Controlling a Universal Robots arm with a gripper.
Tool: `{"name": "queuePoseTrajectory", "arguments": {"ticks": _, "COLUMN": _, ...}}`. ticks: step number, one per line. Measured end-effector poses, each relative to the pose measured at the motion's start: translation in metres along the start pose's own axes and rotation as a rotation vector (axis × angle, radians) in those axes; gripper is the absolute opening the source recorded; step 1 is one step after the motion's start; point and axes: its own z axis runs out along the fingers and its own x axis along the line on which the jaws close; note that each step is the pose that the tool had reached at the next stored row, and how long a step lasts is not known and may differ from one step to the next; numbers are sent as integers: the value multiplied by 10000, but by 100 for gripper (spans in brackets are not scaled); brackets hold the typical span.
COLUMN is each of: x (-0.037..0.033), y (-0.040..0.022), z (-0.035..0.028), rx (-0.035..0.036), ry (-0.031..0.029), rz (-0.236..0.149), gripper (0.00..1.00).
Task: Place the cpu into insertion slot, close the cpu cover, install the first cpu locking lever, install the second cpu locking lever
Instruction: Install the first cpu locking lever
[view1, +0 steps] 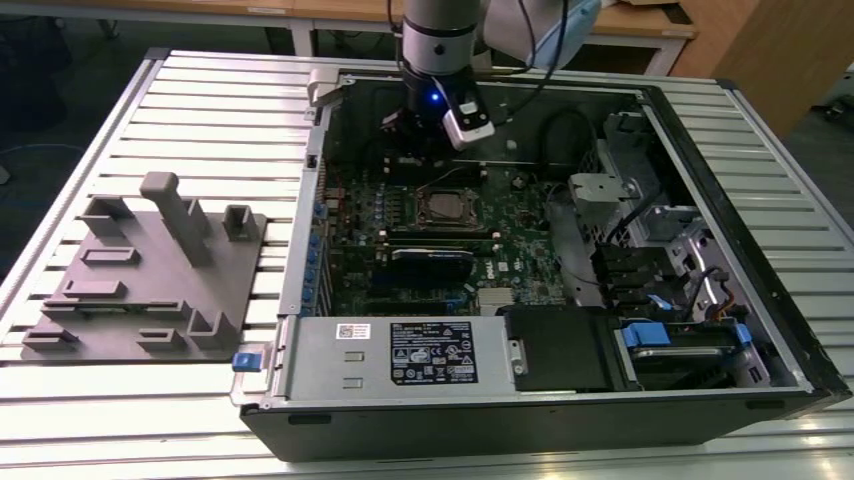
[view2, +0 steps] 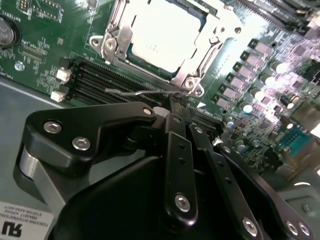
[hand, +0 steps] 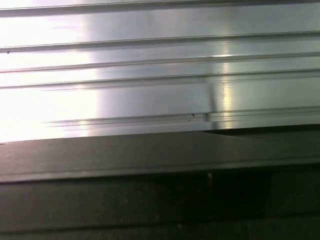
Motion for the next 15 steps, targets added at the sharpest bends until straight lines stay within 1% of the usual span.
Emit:
{"name": "queuePoseTrajectory", "arguments": {"ticks": 2, "x": 0, "y": 0, "z": 1, "rx": -213, "ry": 17, "rz": -1, "gripper": 10}}
{"name": "queuePoseTrajectory", "arguments": {"ticks": 3, "x": 0, "y": 0, "z": 2, "rx": -301, "ry": 22, "rz": -4, "gripper": 10}}
{"name": "queuePoseTrajectory", "arguments": {"ticks": 4, "x": -2, "y": 0, "z": 4, "rx": -336, "ry": 25, "rz": -5, "gripper": 10}}
{"name": "queuePoseTrajectory", "arguments": {"ticks": 6, "x": -11, "y": 1, "z": 10, "rx": -348, "ry": 25, "rz": -5, "gripper": 10}}
{"name": "queuePoseTrajectory", "arguments": {"ticks": 9, "x": -30, "y": 2, "z": 19, "rx": -348, "ry": 26, "rz": -4, "gripper": 10}}
{"name": "queuePoseTrajectory", "arguments": {"ticks": 15, "x": -89, "y": 11, "z": 43, "rx": -347, "ry": 26, "rz": -5, "gripper": 10}}
